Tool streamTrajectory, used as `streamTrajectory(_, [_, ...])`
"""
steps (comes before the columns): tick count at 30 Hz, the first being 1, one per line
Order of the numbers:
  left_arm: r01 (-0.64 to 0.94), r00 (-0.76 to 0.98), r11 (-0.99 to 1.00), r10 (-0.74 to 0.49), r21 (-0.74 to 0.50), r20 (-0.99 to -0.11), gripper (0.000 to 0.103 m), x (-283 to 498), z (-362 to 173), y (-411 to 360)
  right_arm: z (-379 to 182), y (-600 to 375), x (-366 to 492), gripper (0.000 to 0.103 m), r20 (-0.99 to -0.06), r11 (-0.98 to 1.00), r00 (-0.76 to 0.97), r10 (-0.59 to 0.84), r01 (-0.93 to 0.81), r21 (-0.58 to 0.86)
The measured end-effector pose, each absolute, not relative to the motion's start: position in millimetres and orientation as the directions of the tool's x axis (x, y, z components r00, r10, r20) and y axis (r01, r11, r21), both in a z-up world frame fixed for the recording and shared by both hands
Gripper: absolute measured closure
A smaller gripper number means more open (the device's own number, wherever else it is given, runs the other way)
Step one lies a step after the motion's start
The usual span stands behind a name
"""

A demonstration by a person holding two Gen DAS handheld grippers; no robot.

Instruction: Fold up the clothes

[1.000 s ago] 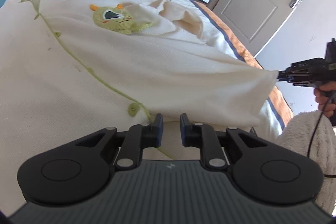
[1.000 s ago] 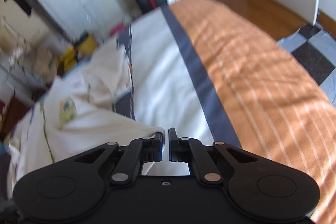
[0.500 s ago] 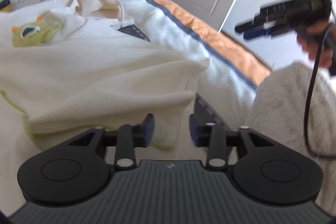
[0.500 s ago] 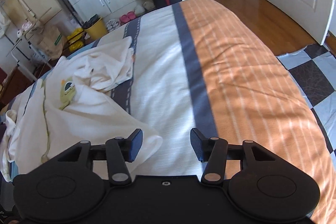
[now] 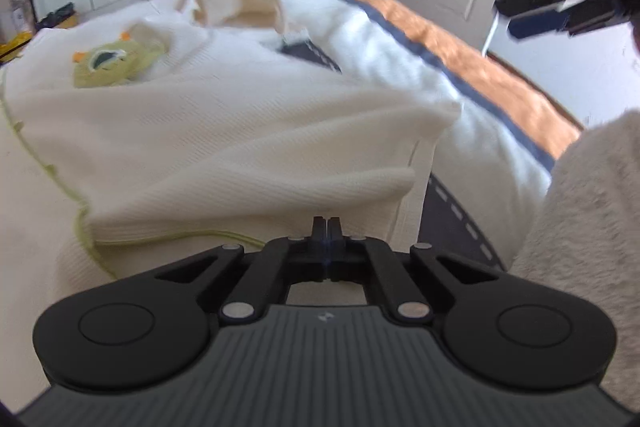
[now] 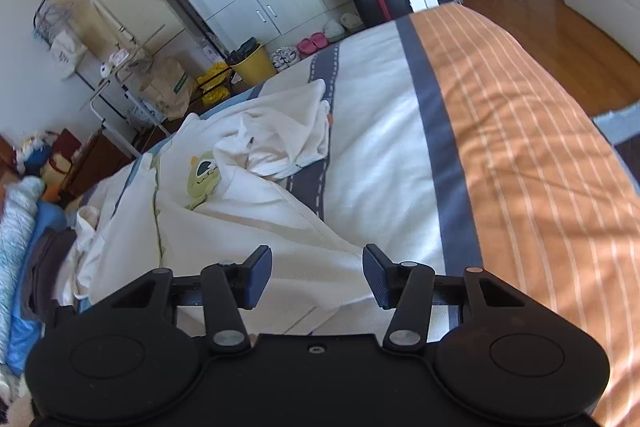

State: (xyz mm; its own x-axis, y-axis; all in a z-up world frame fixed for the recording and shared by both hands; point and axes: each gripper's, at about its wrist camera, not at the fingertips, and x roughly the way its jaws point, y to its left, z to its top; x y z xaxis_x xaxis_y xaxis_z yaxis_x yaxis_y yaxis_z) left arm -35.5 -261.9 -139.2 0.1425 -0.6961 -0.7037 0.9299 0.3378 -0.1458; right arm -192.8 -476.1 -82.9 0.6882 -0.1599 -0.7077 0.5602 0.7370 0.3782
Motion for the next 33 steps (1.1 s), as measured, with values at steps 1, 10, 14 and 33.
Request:
streamTrajectory(1, [0.923, 0.158, 0.355, -0.704, -0.151, -0.692, 0.103, -36, -133, -252, -80, -470, -183, 0.047, -0.729, 0.762, 0.657, -0.191, 0.567, 0.312])
streamTrajectory(10, [0.89, 0.225, 0.447, -0.609, -0.095, -0.761, 0.092, -36, -123, -182, -86, -382, -117, 0.047, -0.72, 0.881, 0.679, 0.143, 0.244, 0.405])
streamTrajectory(14, [0.878, 0.206, 0.465, -0.582, -0.115, -0.786, 0.054, -32, -142, -173, -110, -315, -84, 0.075, -0.819, 0.975, 0.551, 0.157, 0.045, 0.217])
streamTrajectory(33, [0.815, 0.189, 0.531, -0.624, -0.234, -0.758, 0.076, -18, -165, -160, -157, -333, -43, 0.096, -0.945, 0.989, 0.324, 0.047, 0.116, 0.089])
